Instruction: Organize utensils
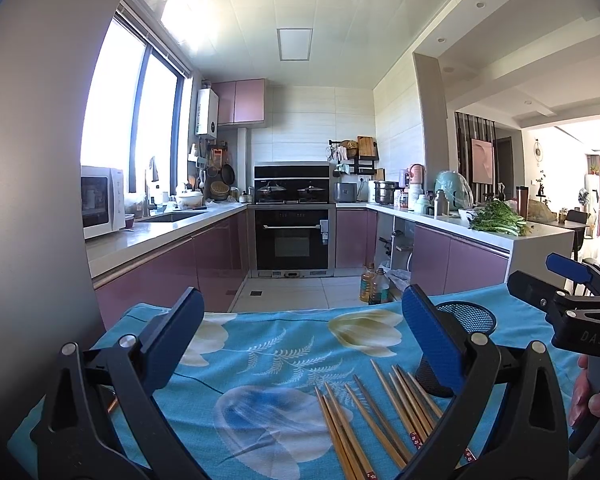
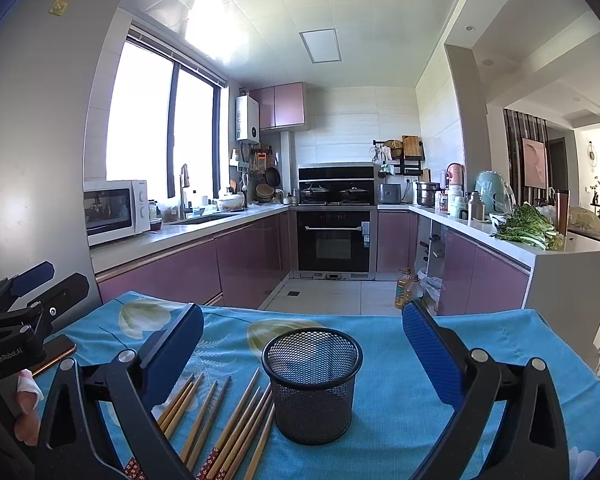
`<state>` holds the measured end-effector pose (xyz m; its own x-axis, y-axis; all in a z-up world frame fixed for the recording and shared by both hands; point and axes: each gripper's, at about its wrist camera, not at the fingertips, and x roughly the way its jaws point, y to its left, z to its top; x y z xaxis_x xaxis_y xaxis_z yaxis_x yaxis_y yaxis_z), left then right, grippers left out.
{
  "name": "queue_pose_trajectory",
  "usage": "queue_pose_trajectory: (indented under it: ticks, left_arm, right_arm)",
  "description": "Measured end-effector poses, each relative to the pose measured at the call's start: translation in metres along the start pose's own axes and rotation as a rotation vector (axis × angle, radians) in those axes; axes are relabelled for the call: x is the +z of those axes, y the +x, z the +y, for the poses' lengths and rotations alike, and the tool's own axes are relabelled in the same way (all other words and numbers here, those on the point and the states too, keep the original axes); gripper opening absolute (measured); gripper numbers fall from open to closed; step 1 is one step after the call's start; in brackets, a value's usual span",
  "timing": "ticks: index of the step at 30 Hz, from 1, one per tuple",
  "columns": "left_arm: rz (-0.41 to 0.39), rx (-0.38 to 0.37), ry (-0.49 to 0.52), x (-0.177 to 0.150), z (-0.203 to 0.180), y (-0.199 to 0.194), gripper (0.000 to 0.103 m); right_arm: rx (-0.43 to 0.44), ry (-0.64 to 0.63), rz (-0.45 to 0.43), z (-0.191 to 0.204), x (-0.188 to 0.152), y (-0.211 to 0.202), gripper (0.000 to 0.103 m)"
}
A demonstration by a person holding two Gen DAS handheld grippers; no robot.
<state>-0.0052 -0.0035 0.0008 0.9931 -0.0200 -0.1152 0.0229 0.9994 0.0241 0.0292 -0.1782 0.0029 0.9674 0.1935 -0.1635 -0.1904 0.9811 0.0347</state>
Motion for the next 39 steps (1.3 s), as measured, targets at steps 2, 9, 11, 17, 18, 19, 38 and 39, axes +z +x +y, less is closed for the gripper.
queue_pose_trajectory:
  ticks: [2, 9, 11, 17, 18, 19, 38, 39]
  left_arm:
    - [0.001, -0.002, -0.001, 0.0002, 0.0001, 0.0, 0.097]
    - [0.001, -0.003, -0.001, -0.0003, -0.0004, 0.001, 0.097]
    - [0.001, -0.003, -0.002, -0.0001, -0.0005, 0.0008, 0.097]
    - [0.0, -0.001, -0.001, -0.0002, -0.0005, 0.0012, 0.097]
    - [0.0, -0.002, -0.002, -0.0002, -0.0001, 0.0012, 0.097]
    - [0.0, 0.0, -0.002, -0.0001, -0.0003, 0.0012, 0.097]
    - [0.003, -0.004, -0.002, -0.0015, -0.0007, 0.003, 0.097]
    - [0.003, -0.004, -0.002, -0.0013, -0.0006, 0.0028, 0.097]
  right_arm:
    - [0.0, 0.0, 0.0, 0.0, -0.0002, -0.0002, 0.097]
    - [0.004, 0.0, -0.005, -0.0001, -0.0005, -0.0005, 0.097]
    - [0.003, 0.0, -0.006, -0.001, -0.0002, -0.0004, 0.097]
    - [0.008, 0.004, -0.005, -0.0027, -0.0005, -0.0004, 0.097]
    - [0.009, 0.004, -0.006, -0.0026, -0.0006, -0.0004, 0.097]
    - [0.009, 0.004, -0.006, -0.0031, -0.0009, -0.0005, 0.097]
    - [0.008, 0.01, -0.007, -0.0045, -0.0035, -0.0007, 0.097]
    - [0.008, 0.012, -0.005, -0.0055, -0.0041, -0.0006, 0.097]
